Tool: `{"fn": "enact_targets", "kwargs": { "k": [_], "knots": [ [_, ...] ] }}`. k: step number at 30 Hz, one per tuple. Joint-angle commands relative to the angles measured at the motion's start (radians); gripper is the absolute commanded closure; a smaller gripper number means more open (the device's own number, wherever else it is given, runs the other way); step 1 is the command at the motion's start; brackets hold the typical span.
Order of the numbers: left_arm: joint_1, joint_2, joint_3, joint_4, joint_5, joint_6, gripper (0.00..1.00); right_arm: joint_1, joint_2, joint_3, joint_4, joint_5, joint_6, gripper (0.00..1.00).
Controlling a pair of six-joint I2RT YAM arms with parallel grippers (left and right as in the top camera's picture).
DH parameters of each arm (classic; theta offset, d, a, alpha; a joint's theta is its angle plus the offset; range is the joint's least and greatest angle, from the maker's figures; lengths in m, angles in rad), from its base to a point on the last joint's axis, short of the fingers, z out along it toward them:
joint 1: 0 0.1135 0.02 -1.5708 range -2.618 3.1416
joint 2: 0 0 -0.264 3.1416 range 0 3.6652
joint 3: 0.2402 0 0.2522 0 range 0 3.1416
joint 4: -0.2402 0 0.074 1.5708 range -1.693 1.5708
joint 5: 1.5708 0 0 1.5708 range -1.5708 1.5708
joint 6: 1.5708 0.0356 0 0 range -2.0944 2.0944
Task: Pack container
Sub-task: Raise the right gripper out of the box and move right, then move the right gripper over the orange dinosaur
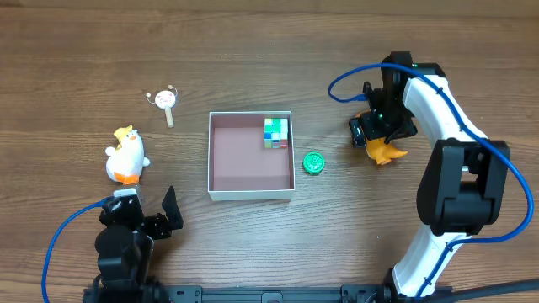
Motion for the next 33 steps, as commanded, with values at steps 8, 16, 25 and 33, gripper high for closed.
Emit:
{"fn": "enact_targets", "kwargs": {
  "k": [8,16,25,33],
  "knots": [
    [0.007,0.001,-0.003,0.002,-0.004,0.021,0.00,0.000,-0.002,0.232,-0.150,0.053,0.183,0.00],
    [0.007,0.001,-0.003,0.002,-0.004,0.021,0.00,0.126,-0.002,0.661,-0.489,-0.340,0.348,0.00],
    [0.007,0.001,-0.003,0.002,-0.004,0.021,0.00,0.227,0.002,0.619,-0.492,0.076,0.915,0.00],
    [0.007,0.001,-0.003,0.002,-0.004,0.021,0.00,0.278,0.001,0.413,-0.498,0.035,1.504,0.00]
  ]
}}
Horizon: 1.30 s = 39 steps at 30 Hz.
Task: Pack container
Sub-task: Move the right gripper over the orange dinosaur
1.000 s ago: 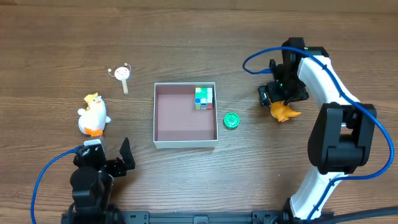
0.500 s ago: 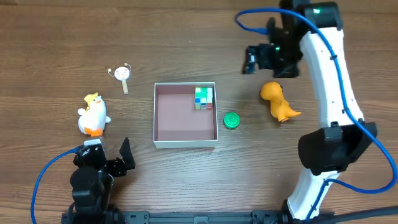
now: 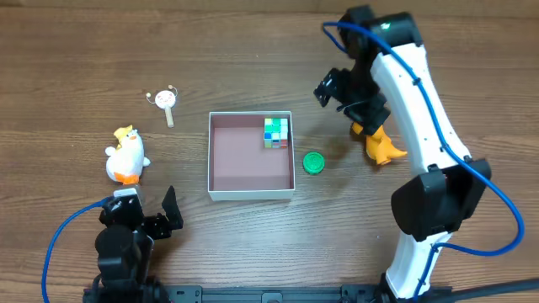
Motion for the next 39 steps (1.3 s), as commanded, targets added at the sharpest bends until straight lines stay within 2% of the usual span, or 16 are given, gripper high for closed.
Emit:
{"fn": "enact_targets", "kwargs": {
  "k": [1,4,7,10,13,19,22,25,28,35,39],
  "knots": [
    [0.007,0.000,-0.003,0.002,-0.004,0.019,0.00,0.009,-0.006,-0.147,0.011,0.039,0.336,0.00],
    [0.007,0.000,-0.003,0.002,-0.004,0.019,0.00,-0.027,-0.006,-0.237,0.104,0.028,0.362,0.00],
    [0.007,0.000,-0.003,0.002,-0.004,0.019,0.00,-0.047,-0.006,-0.248,0.130,-0.003,0.366,0.00],
    [0.007,0.000,-0.003,0.002,-0.004,0.019,0.00,-0.020,-0.006,-0.287,0.161,-0.039,0.468,0.00],
    [0.007,0.000,-0.003,0.002,-0.004,0.019,0.00,0.028,-0.006,-0.352,0.236,-0.039,0.474,0.00],
    [0.007,0.000,-0.003,0.002,-0.004,0.019,0.00,0.035,-0.034,-0.370,0.162,-0.027,0.458,0.00],
    [0.007,0.000,-0.003,0.002,-0.004,0.019,0.00,0.035,-0.158,-0.449,0.154,0.021,0.436,0.00],
    [0.007,0.000,-0.003,0.002,-0.004,0.019,0.00,0.035,-0.367,-0.674,0.261,0.047,0.436,0.00],
    [0.007,0.000,-0.003,0.002,-0.004,0.019,0.00,0.034,-0.473,-0.835,0.431,0.044,0.435,0.00],
    [0.007,0.000,-0.003,0.002,-0.004,0.019,0.00,0.034,-0.466,-0.837,0.654,0.036,0.378,0.00],
    [0.007,0.000,-0.003,0.002,-0.004,0.019,0.00,0.034,-0.389,-0.826,0.671,0.023,0.379,0.00]
  ]
}}
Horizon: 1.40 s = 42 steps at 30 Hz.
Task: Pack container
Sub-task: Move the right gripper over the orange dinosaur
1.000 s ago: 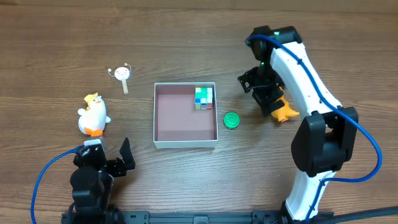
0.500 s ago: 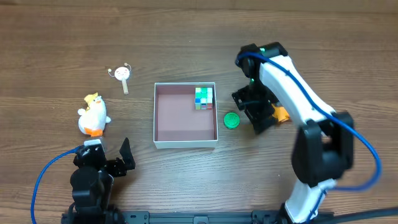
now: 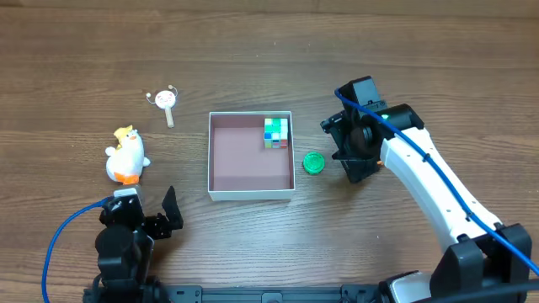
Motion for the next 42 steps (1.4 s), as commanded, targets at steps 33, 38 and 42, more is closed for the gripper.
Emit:
{"fn": "enact_targets", "kwargs": {
  "k": [33,38,42],
  "knots": [
    [0.007,-0.003,-0.003,0.002,-0.004,0.019,0.00,-0.082,0.215,0.355,-0.118,0.251,-1.194,0.00],
    [0.007,-0.003,-0.003,0.002,-0.004,0.019,0.00,-0.114,0.215,0.354,-0.115,0.243,-1.432,0.00],
    [0.007,-0.003,-0.003,0.002,-0.004,0.019,0.00,-0.188,0.217,0.354,-0.112,0.138,-1.522,0.00]
  ]
}}
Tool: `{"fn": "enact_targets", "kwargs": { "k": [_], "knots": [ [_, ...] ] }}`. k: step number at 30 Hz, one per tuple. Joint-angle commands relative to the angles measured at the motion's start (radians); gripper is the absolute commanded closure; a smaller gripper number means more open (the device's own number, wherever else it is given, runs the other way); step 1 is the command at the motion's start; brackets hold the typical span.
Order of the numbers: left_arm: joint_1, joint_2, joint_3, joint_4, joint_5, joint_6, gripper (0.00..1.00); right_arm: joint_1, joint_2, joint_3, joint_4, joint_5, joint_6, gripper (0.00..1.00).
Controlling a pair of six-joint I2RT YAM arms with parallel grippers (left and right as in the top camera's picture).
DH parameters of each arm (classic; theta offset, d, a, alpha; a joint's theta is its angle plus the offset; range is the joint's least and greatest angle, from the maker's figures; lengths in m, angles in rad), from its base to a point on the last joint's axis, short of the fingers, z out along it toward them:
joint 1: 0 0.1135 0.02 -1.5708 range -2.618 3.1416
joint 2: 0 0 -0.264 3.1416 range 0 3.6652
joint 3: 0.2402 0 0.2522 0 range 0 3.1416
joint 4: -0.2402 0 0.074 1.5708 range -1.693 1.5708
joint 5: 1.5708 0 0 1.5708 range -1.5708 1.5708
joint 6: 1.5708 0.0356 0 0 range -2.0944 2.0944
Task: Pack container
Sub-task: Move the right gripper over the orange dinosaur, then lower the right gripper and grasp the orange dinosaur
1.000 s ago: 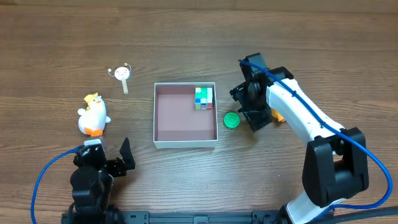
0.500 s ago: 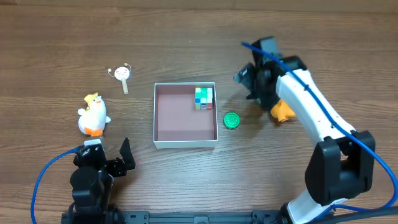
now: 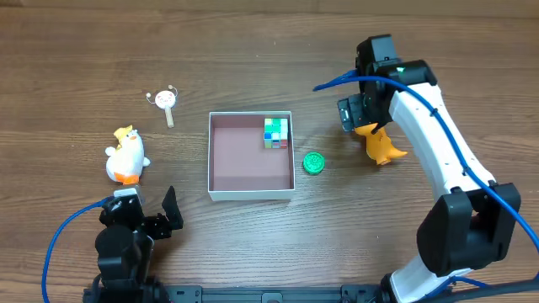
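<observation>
A white open box (image 3: 209, 160) with a pinkish floor stands mid-table, and a multicoloured cube (image 3: 275, 132) rests in its far right corner. Just right of the box lies a small green disc (image 3: 313, 162). Further right is an orange toy (image 3: 386, 150). My right gripper (image 3: 351, 115) hovers at the toy's upper left; how its jaws stand is unclear. My left gripper (image 3: 166, 218) rests at the near left with its fingers spread and nothing between them.
A white duck toy (image 3: 126, 156) with orange feet stands left of the box. A small white-headed stick figure (image 3: 164, 102) lies behind it. The right arm's blue cable loops over the table's far right.
My right gripper has moved from beside the green disc, back and to the right, to the orange toy's upper left. The toy shows again. The left arm is unchanged.
At first my right gripper sat against the orange toy's left side. Then it was further back, away from the toy. After that it was just right of the green disc. Now it is back by the toy. No object has changed place.
</observation>
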Motion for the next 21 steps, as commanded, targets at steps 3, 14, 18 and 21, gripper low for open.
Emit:
{"fn": "enact_targets", "kwargs": {
  "k": [3,14,18,21],
  "knots": [
    [0.007,-0.003,-0.003,0.002,-0.004,0.019,0.00,-0.118,0.000,0.020,-0.031,-0.152,-0.092,0.00],
    [0.007,-0.002,-0.003,0.002,-0.004,0.019,0.00,-0.142,0.125,0.019,-0.073,-0.233,-0.168,0.00],
    [0.007,-0.003,-0.003,0.002,-0.004,0.019,0.00,-0.143,0.156,0.019,-0.074,-0.221,-0.169,0.00],
    [0.007,-0.003,-0.003,0.002,-0.004,0.019,0.00,-0.143,0.195,0.019,-0.086,-0.221,-0.169,0.00]
  ]
}}
